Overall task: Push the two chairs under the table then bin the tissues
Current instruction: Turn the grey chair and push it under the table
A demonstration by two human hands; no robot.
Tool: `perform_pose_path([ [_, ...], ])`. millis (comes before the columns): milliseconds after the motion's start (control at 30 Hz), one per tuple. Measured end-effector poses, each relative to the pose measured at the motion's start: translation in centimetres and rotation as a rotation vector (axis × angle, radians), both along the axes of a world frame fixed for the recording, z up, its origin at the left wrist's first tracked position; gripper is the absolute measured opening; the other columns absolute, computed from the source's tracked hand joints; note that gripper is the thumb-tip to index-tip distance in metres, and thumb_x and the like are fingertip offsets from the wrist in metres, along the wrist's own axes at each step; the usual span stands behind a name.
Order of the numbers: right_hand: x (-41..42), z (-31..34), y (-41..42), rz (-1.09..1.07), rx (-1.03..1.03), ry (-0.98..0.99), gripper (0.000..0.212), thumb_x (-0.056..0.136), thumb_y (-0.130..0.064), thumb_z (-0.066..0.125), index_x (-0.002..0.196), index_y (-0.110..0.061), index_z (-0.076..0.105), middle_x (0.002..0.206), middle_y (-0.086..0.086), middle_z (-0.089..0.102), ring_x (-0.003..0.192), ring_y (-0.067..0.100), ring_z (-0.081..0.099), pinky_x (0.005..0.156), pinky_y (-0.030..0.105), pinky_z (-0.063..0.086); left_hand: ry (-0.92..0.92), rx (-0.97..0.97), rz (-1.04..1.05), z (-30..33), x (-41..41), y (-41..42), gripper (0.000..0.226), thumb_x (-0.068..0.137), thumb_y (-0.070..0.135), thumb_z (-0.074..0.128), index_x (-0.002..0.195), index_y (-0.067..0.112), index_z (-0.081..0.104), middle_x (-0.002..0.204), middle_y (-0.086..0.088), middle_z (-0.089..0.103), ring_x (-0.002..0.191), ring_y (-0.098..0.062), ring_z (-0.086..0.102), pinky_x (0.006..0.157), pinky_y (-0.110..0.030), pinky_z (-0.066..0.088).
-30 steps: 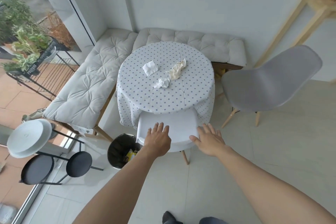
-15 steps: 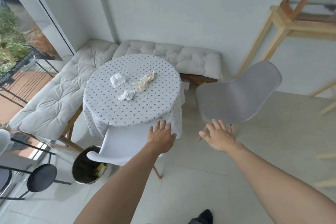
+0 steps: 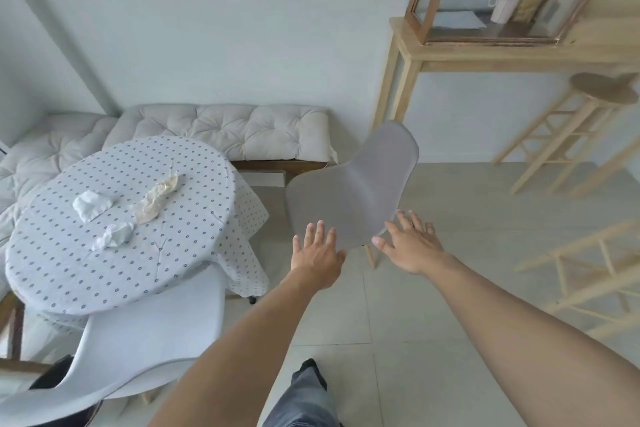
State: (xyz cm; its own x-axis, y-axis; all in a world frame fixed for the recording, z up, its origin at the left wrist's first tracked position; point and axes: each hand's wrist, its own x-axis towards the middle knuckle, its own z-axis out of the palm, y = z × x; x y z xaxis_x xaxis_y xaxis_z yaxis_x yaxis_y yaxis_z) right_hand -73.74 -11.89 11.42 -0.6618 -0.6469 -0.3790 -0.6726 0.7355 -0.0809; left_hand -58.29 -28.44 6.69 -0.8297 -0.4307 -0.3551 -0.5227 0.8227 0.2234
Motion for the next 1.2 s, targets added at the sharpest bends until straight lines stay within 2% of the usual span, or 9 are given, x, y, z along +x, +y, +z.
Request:
perform_pose_path([
  [267,-13.1,-0.8,0.6,-0.005,0.019,0.046,0.075,0.100,-0.071,0.022,0.159,-0.024,0.026,0.173,0.012,0.003,0.158,0.034,-0.004,0.124,0.062,0.006,0.019,0.002,0.010,-2.1,-13.7,0.6,0.066,0.108,0.049,0.020,0.162,0.019,-0.003,0.171,-0.010,-0.014,0.156,-0.032,-0.016,0.123,-0.062,0.000],
  [600,-31.1,-1.1,-6.2,0.071,0.044,0.044,0.073,0.102,-0.068,0.024,0.158,-0.021,0.028,0.172,0.013,0.006,0.158,0.035,-0.002,0.124,0.061,0.009,-0.060,0.040,0.131,-4.3,-30.3,-5.5,0.066,0.108,0.050,0.017,0.162,0.018,-0.004,0.170,-0.013,-0.015,0.155,-0.035,-0.016,0.123,-0.065,0.001],
  [767,-37.5,-2.1,-10.0,0.145,0.076,0.023,0.072,0.102,-0.066,0.024,0.159,-0.021,0.026,0.173,0.013,0.004,0.158,0.034,-0.002,0.124,0.060,0.008,-0.058,0.048,0.196,-4.9,-35.5,-7.4,0.067,0.107,0.052,0.015,0.161,0.018,-0.004,0.170,-0.015,-0.016,0.155,-0.037,-0.017,0.122,-0.066,0.000],
  [1000,-44.9,-5.9,-17.5,0.391,0.127,-0.032,0.071,0.104,-0.065,0.022,0.160,-0.021,0.024,0.173,0.012,0.000,0.158,0.033,-0.007,0.125,0.060,0.007,-0.071,0.088,0.404,-7.9,-40.6,-9.3,0.069,0.107,0.054,0.016,0.161,0.018,-0.006,0.169,-0.016,-0.017,0.154,-0.037,-0.018,0.121,-0.066,-0.001],
  [1200,-50.6,-9.2,-23.7,0.716,0.195,-0.042,0.073,0.103,-0.066,0.020,0.160,-0.022,0.024,0.173,0.013,0.005,0.158,0.033,-0.003,0.125,0.059,0.006,-0.112,0.157,0.736,-9.8,-43.8,-8.1,0.069,0.108,0.053,0.018,0.161,0.016,-0.005,0.170,-0.016,-0.015,0.155,-0.038,-0.017,0.122,-0.066,0.000],
])
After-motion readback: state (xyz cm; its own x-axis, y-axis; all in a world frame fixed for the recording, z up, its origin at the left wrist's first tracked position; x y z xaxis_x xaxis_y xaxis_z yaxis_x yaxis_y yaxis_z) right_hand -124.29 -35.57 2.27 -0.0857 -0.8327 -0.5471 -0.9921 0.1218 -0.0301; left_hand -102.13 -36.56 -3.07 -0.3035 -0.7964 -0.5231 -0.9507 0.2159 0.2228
